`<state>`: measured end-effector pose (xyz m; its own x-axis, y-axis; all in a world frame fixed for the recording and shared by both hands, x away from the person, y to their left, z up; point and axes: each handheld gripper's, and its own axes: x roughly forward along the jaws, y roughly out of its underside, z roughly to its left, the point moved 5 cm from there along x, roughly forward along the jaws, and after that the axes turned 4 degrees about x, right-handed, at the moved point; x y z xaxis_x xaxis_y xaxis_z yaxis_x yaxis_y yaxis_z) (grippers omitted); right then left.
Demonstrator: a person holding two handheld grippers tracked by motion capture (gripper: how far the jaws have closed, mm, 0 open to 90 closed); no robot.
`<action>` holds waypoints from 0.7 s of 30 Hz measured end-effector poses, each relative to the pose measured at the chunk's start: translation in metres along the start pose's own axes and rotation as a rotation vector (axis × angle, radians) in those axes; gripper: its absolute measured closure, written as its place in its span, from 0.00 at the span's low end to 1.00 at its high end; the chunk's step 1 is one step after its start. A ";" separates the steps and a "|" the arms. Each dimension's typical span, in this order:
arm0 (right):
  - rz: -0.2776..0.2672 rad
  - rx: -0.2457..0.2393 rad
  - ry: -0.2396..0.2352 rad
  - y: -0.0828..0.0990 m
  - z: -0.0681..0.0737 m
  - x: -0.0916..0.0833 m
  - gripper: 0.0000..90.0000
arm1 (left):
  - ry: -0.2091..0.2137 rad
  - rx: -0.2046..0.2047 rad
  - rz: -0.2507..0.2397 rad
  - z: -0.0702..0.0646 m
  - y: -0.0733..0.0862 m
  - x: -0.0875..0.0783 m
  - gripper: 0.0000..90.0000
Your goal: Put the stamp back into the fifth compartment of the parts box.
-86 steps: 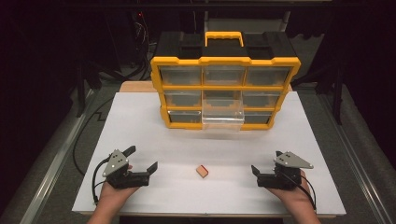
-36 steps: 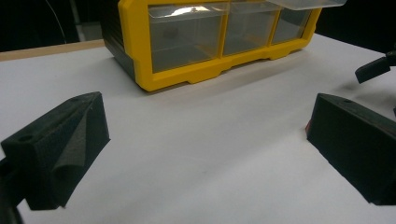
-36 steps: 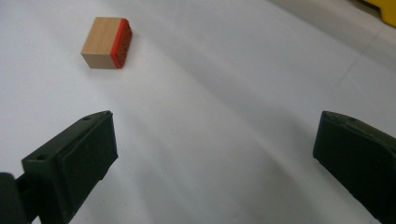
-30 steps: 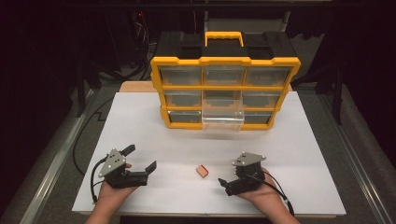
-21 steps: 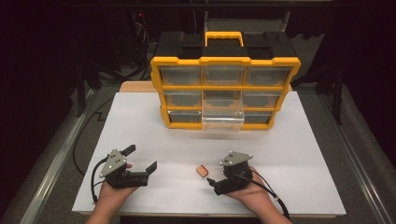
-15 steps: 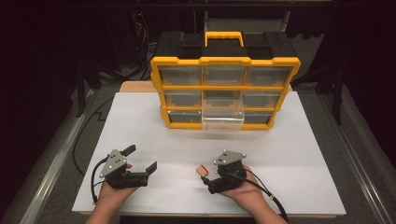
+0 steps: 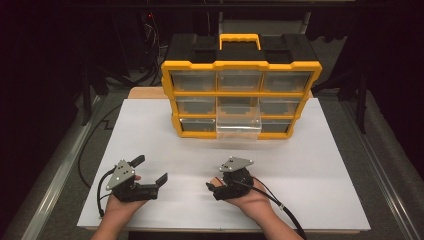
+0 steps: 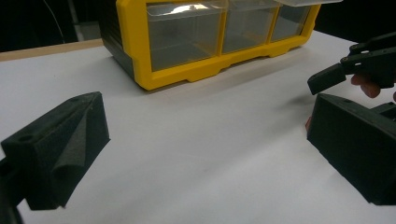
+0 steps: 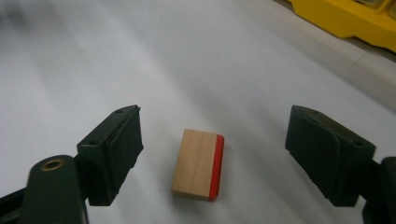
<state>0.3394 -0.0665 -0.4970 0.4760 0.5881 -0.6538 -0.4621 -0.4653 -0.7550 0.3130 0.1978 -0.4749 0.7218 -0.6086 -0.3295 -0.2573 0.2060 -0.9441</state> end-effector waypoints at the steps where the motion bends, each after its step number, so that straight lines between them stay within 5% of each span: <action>1: 0.001 0.001 0.001 0.000 0.000 0.001 0.23 | 0.001 -0.001 -0.002 0.000 0.000 0.000 0.00; 21: 0.031 -0.011 0.018 0.010 0.007 0.004 0.51 | 0.006 0.001 -0.015 -0.001 -0.002 -0.002 0.00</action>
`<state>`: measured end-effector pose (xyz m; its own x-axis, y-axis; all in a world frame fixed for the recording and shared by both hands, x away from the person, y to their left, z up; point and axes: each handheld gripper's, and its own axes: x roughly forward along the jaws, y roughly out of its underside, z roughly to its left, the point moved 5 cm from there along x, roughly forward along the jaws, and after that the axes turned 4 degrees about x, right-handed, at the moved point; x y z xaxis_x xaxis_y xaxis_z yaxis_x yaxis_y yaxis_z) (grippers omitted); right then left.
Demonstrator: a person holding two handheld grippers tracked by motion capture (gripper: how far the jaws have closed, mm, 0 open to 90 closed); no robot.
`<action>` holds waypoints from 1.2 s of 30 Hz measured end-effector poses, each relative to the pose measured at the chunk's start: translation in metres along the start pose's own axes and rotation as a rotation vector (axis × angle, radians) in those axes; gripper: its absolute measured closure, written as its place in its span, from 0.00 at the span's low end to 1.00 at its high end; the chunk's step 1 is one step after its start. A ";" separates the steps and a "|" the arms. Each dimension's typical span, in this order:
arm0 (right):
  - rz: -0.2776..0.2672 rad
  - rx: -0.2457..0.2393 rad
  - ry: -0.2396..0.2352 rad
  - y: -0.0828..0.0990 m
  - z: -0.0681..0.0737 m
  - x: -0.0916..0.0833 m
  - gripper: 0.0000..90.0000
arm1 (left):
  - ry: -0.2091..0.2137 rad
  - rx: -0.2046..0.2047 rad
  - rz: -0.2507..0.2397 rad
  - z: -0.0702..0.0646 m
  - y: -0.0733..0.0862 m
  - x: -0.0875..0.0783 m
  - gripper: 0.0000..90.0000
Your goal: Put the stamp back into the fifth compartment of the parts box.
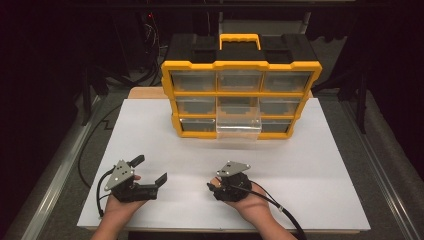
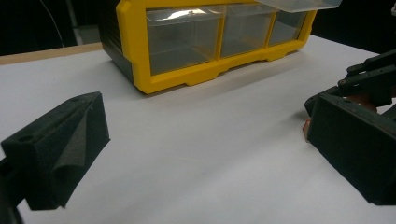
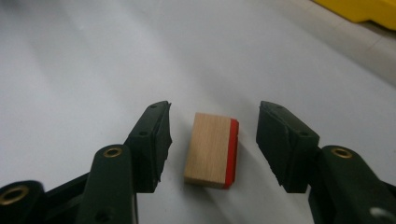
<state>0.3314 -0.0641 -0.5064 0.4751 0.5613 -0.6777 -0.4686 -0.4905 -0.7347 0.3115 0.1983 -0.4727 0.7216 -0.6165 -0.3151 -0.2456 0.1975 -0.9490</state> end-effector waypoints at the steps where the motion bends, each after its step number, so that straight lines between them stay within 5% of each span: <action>1: 0.003 0.005 -0.002 0.001 0.000 0.000 0.52 | 0.001 0.000 -0.001 0.000 0.000 0.000 0.00; 36: 0.035 0.018 0.038 0.009 0.002 0.002 0.71 | 0.003 0.009 -0.002 -0.001 -0.001 -0.001 0.00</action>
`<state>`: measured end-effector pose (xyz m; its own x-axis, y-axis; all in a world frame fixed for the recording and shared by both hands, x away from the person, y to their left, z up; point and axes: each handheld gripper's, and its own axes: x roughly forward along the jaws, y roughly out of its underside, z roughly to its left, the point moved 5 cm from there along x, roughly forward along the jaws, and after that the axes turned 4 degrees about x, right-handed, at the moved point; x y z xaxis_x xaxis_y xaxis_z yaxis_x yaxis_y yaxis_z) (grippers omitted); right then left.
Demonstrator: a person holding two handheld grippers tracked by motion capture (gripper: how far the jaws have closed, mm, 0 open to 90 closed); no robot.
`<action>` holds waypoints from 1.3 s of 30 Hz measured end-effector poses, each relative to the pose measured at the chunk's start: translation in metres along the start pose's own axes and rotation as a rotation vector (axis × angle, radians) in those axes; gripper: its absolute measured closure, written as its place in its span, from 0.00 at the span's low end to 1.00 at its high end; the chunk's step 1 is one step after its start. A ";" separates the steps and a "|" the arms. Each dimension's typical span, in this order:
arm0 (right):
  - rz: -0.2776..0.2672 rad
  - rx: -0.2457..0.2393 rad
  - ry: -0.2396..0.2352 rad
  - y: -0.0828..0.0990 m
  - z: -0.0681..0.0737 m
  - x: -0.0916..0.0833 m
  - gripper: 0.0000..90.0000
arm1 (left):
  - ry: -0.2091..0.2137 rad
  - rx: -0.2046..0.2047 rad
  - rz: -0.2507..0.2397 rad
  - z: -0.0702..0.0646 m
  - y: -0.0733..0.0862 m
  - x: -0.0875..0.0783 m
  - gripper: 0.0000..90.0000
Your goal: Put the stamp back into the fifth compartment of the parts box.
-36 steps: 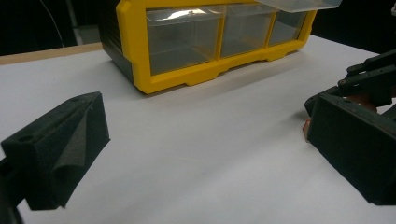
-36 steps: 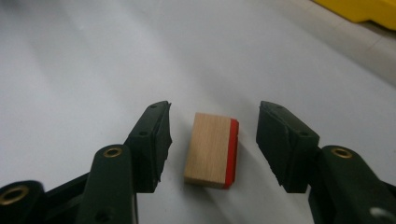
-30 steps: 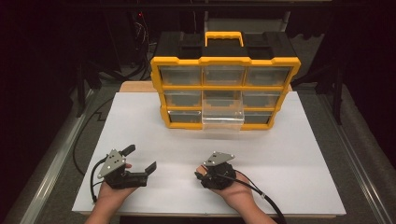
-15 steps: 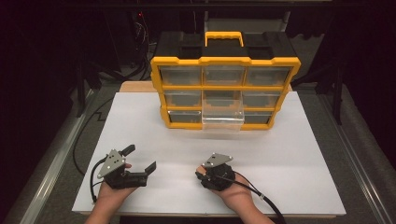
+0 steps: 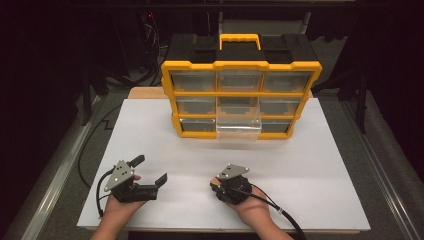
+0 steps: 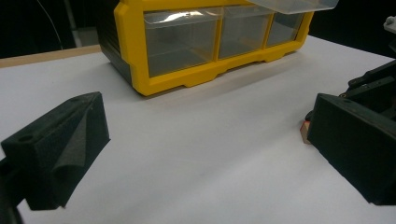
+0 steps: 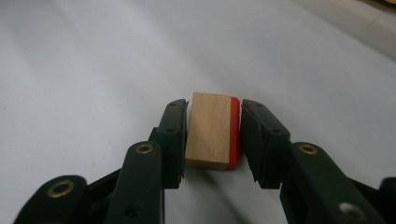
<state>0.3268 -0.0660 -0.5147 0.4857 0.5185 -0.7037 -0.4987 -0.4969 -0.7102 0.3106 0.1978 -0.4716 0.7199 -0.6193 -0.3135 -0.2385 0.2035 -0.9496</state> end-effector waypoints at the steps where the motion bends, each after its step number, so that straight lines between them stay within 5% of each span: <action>1: 0.000 0.000 0.001 0.000 0.000 0.000 0.72 | -0.001 0.002 0.002 0.000 0.000 0.000 0.00; 22: -0.023 -0.022 -0.018 -0.001 -0.003 -0.003 0.75 | 0.004 -0.012 0.003 -0.001 0.001 0.001 0.00; 39: -0.060 -0.028 -0.010 0.005 -0.034 -0.049 0.75 | -0.001 -0.019 0.009 0.000 0.003 0.002 0.00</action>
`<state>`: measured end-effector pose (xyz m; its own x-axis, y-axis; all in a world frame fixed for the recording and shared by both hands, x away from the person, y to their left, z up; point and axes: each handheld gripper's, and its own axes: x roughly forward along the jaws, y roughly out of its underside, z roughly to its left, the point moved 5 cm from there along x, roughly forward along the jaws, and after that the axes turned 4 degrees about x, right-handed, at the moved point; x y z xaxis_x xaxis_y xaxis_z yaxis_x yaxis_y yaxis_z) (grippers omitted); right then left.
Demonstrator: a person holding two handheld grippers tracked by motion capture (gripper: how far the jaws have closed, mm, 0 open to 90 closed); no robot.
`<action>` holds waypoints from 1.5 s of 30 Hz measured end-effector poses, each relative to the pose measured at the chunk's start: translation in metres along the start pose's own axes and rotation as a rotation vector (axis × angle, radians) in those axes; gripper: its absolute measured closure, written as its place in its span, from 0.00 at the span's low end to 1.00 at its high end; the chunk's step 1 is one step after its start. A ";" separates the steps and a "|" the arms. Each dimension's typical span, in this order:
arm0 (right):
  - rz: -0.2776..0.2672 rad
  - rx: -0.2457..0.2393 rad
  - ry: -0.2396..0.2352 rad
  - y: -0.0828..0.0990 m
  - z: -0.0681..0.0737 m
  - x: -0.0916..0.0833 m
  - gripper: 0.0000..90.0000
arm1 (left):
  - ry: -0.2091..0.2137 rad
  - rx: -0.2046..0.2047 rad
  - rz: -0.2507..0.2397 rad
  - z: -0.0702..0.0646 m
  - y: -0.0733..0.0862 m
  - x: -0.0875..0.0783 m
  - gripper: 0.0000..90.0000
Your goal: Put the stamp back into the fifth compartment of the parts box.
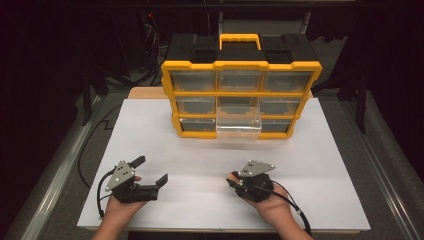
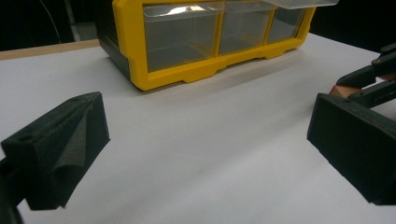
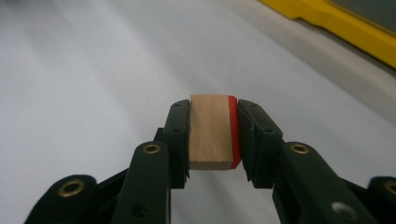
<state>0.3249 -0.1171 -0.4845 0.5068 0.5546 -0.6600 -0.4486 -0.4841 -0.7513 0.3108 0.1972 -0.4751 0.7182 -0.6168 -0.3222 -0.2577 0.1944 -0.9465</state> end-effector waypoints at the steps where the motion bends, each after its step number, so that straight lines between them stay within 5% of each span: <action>1: -0.005 0.005 0.002 0.000 -0.003 -0.003 0.75 | -0.001 0.000 0.000 0.000 0.000 0.000 0.00; 16: -0.026 0.069 0.050 0.026 -0.050 -0.043 0.75 | -0.004 -0.001 0.002 0.001 0.000 0.000 0.00; 30: -0.001 0.105 0.072 0.053 -0.071 -0.065 0.75 | -0.009 -0.003 0.006 0.004 0.002 0.001 0.00; 45: -0.010 0.135 0.087 0.050 -0.074 -0.068 0.75 | -0.011 -0.001 -0.007 0.003 -0.001 -0.001 0.00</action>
<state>0.3230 -0.2292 -0.4773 0.5714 0.4953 -0.6544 -0.5351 -0.3797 -0.7546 0.3120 0.1997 -0.4744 0.7274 -0.6094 -0.3154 -0.2530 0.1892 -0.9488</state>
